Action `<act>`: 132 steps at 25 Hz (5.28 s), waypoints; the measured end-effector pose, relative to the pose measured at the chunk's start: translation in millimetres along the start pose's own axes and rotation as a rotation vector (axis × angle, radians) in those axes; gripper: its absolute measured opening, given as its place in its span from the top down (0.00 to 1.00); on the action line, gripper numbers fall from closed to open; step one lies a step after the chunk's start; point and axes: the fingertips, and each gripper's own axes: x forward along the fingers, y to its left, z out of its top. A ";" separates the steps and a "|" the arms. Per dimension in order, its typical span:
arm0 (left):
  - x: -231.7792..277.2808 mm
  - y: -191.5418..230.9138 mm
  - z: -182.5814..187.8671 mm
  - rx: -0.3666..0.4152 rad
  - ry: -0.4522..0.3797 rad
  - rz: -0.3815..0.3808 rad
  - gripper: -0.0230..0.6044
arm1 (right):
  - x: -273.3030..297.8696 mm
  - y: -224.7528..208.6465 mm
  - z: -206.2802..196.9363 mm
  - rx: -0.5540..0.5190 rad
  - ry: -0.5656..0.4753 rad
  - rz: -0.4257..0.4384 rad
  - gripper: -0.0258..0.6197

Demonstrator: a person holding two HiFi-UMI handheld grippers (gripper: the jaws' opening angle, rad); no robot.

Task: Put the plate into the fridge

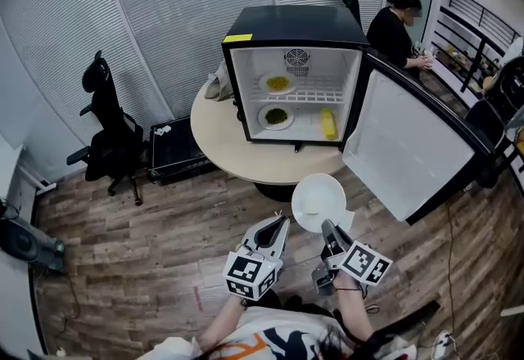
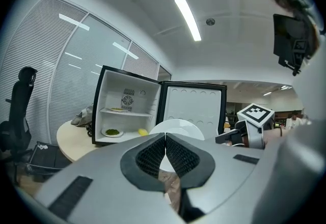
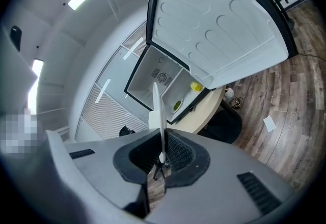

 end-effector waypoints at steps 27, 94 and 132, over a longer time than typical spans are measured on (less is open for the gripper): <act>69.8 70.7 10.9 0.002 0.023 -0.015 0.94 | 85.5 -10.4 34.5 0.027 -0.007 -0.029 0.92; 243.3 227.6 59.2 -0.010 0.018 -0.183 0.94 | 321.0 -6.7 227.7 0.117 -0.290 -0.129 0.92; 259.0 241.2 65.0 0.006 0.018 -0.117 0.94 | 361.9 -35.5 252.9 -0.473 -0.115 -0.440 0.52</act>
